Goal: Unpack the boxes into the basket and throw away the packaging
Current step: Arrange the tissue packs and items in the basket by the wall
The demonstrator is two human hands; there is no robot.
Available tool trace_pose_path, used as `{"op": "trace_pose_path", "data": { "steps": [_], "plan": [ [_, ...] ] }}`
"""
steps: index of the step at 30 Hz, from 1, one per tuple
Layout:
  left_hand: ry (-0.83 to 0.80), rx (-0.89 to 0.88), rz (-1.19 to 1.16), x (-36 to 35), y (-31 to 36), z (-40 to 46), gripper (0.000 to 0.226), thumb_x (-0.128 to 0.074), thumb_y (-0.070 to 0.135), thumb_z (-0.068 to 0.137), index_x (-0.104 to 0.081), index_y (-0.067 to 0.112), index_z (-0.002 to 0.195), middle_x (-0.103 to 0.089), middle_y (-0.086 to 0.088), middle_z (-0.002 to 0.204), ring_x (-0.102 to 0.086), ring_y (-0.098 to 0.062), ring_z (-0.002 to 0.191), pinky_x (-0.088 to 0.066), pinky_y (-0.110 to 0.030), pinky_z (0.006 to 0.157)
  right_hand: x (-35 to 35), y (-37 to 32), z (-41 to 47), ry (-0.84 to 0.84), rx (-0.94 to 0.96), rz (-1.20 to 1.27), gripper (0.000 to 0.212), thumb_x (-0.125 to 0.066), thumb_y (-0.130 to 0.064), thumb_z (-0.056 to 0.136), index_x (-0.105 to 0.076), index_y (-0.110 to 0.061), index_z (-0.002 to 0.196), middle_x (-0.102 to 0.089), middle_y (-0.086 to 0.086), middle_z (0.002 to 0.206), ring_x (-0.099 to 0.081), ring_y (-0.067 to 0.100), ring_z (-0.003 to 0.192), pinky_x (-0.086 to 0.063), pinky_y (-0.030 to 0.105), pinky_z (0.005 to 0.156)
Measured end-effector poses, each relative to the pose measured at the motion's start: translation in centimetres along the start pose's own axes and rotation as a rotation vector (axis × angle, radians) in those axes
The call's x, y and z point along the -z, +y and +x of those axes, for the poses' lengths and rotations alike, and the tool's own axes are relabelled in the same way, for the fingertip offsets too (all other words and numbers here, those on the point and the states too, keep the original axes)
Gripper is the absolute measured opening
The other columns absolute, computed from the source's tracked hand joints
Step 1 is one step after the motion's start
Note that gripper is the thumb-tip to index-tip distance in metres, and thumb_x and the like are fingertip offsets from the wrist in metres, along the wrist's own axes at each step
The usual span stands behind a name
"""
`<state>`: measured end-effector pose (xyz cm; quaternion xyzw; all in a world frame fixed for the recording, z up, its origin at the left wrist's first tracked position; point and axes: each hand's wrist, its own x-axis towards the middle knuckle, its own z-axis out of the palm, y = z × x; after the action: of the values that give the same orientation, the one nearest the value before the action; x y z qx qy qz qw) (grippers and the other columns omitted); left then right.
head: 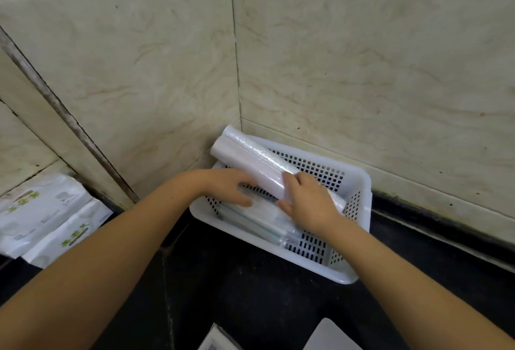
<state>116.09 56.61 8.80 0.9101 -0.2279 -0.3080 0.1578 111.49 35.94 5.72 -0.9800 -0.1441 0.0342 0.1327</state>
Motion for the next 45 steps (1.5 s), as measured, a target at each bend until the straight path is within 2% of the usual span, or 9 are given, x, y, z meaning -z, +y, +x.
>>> {"op": "trace_pose_path", "data": {
  "steps": [4, 8, 12, 15, 18, 26, 33, 38, 45],
  "plan": [
    [0.263, 0.059, 0.004, 1.0, 0.8, -0.3, 0.023, -0.048, 0.023, 0.089, -0.065, 0.008, 0.084, -0.067, -0.01, 0.088, -0.06, -0.026, 0.079, -0.046, -0.035, 0.07, -1.5, -0.7, 1.0, 0.084, -0.048, -0.039, 0.047, -0.05, -0.03, 0.09, -0.037, -0.009, 0.13, -0.045, 0.015, 0.122, -0.041, 0.029, 0.11, -0.043, 0.041, 0.091],
    [0.365, 0.165, 0.338, 0.5, 2.4, 0.1, 0.022, -0.043, 0.013, 0.09, -0.062, 0.015, 0.079, -0.061, 0.001, 0.077, -0.056, -0.025, 0.075, -0.045, -0.034, 0.065, -0.2, -0.3, 0.5, 0.173, -0.005, 0.16, 0.053, -0.056, -0.028, 0.089, -0.037, -0.01, 0.134, -0.043, 0.014, 0.122, -0.039, 0.026, 0.111, -0.041, 0.033, 0.094],
    [0.513, 0.076, 0.654, -1.7, 3.8, 3.2, 0.028, -0.046, 0.011, 0.089, -0.055, 0.01, 0.116, -0.059, -0.009, 0.12, -0.053, -0.025, 0.113, -0.043, -0.038, 0.093, 3.9, 1.2, 1.8, 0.32, -0.062, 0.348, 0.055, -0.056, -0.029, 0.089, -0.035, -0.013, 0.137, -0.04, 0.014, 0.122, -0.041, 0.027, 0.11, -0.034, 0.027, 0.09],
    [0.561, -0.062, 0.582, -2.4, 4.2, 5.7, 0.058, -0.049, 0.015, 0.087, -0.03, 0.013, 0.142, -0.033, -0.009, 0.15, -0.024, -0.023, 0.141, -0.015, -0.046, 0.115, 5.4, 2.1, 3.7, 0.273, -0.087, 0.303, 0.054, -0.055, -0.027, 0.09, -0.034, -0.011, 0.138, -0.042, 0.018, 0.123, -0.043, 0.031, 0.111, -0.038, 0.034, 0.092],
    [0.539, -0.014, 0.526, -2.8, 4.4, 6.2, 0.058, -0.05, 0.018, 0.087, -0.031, 0.018, 0.142, -0.034, -0.003, 0.147, -0.021, -0.021, 0.141, -0.005, -0.055, 0.115, 4.5, 2.3, 4.5, 0.174, -0.085, 0.247, 0.053, -0.055, -0.025, 0.09, -0.036, -0.01, 0.137, -0.042, 0.02, 0.123, -0.043, 0.034, 0.112, -0.04, 0.038, 0.095],
    [0.502, 0.167, 0.478, -6.6, 4.8, 2.2, 0.06, -0.041, 0.026, 0.092, -0.017, 0.018, 0.147, -0.017, -0.006, 0.154, -0.013, -0.024, 0.141, -0.008, -0.058, 0.114, -0.3, 2.6, 5.0, 0.163, -0.053, 0.046, 0.051, -0.056, -0.029, 0.089, -0.041, -0.009, 0.134, -0.048, 0.018, 0.123, -0.043, 0.033, 0.111, -0.037, 0.039, 0.097],
    [0.439, 0.158, 0.468, -5.9, 5.1, 1.9, 0.06, -0.04, 0.025, 0.092, -0.017, 0.017, 0.147, -0.014, -0.006, 0.155, -0.011, -0.025, 0.141, -0.006, -0.058, 0.115, -0.6, 2.8, 5.2, 0.131, -0.074, -0.094, 0.055, -0.049, -0.038, 0.092, -0.033, -0.016, 0.14, -0.048, 0.014, 0.129, -0.041, 0.032, 0.118, -0.031, 0.04, 0.103],
    [0.315, 0.104, 0.378, -4.7, 5.6, 0.1, 0.065, -0.037, 0.022, 0.093, -0.005, 0.018, 0.149, -0.004, -0.006, 0.159, -0.001, -0.023, 0.145, -0.003, -0.053, 0.117, 3.3, 2.4, 2.0, 0.104, -0.112, 0.026, 0.054, -0.043, -0.024, 0.095, -0.024, -0.013, 0.145, -0.037, 0.017, 0.14, -0.035, 0.033, 0.127, -0.035, 0.041, 0.102],
    [0.541, -0.283, 0.019, -8.7, 8.2, -9.8, 0.055, -0.046, 0.032, 0.092, -0.031, 0.02, 0.144, -0.046, -0.003, 0.142, -0.043, -0.017, 0.128, -0.035, -0.037, 0.109, 6.6, 3.8, -11.8, 0.213, -0.056, 0.261, 0.031, -0.047, -0.019, 0.093, -0.058, -0.018, 0.122, -0.065, 0.003, 0.105, -0.061, 0.019, 0.091, -0.048, 0.029, 0.074]
  ]
}}
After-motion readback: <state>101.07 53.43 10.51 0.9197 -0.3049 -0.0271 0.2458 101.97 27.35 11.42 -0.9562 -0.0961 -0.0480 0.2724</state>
